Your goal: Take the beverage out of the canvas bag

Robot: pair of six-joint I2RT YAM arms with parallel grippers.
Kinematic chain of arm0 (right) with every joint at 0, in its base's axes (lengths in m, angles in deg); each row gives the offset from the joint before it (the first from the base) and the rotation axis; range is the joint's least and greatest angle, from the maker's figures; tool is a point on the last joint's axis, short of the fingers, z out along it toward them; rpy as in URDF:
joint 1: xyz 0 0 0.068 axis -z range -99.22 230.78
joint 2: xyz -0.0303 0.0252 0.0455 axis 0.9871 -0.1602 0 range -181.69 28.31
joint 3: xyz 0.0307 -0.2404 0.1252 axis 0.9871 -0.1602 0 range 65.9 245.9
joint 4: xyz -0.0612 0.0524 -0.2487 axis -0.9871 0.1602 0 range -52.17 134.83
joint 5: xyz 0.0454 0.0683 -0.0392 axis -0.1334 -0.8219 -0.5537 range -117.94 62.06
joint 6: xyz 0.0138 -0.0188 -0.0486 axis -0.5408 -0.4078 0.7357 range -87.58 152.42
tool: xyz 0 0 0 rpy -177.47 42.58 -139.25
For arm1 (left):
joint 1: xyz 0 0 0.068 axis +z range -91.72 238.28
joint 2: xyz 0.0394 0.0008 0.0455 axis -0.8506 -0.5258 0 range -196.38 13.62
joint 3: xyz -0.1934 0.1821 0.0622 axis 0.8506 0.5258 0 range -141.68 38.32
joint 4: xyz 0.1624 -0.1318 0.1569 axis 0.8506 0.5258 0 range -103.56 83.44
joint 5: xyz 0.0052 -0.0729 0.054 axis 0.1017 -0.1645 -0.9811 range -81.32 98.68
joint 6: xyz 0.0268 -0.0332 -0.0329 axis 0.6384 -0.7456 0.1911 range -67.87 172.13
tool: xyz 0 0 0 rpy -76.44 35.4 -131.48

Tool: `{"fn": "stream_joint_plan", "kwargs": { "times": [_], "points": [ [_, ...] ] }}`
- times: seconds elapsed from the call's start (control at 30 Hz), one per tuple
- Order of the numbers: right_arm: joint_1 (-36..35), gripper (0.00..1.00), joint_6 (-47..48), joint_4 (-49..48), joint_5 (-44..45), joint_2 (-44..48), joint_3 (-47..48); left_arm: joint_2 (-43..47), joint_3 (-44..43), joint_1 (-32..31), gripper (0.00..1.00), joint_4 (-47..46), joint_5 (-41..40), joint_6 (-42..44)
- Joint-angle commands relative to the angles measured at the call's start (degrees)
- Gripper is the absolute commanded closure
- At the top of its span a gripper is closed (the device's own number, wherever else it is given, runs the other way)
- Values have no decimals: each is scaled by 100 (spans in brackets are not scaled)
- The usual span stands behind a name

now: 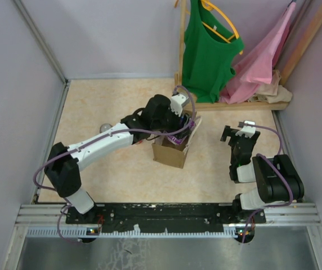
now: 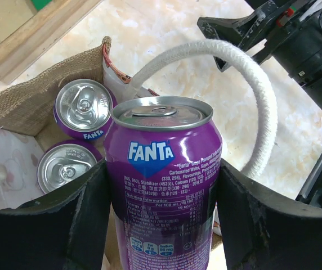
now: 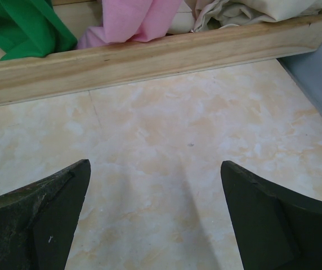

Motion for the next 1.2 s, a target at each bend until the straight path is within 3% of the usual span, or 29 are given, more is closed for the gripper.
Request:
{"fn": "stream_joint_plan", "kwargs": {
  "times": [0.0,0.27,0.73,0.87,1.03,1.1,1.17],
  "points": [
    [13,1,-19,-193,5,25,98,332,455,-29,100,-1221,100,-110],
    [12,1,-24,-194,11,23,98,441,1007,-42,99,-1846,50,-90],
    [13,1,-24,-192,10,27,94,285,1663,-41,84,-2713,109,-196],
    [17,1,-24,-191,12,19,98,198,1722,-38,74,-2806,119,-204],
    [12,1,-23,-192,12,27,93,131,1749,-37,72,-2892,143,-224],
    [11,1,-23,-194,10,23,98,113,1758,-39,63,-2932,136,-210],
    [12,1,-24,-191,5,23,94,87,1773,-37,61,-2979,136,-194]
  ]
}}
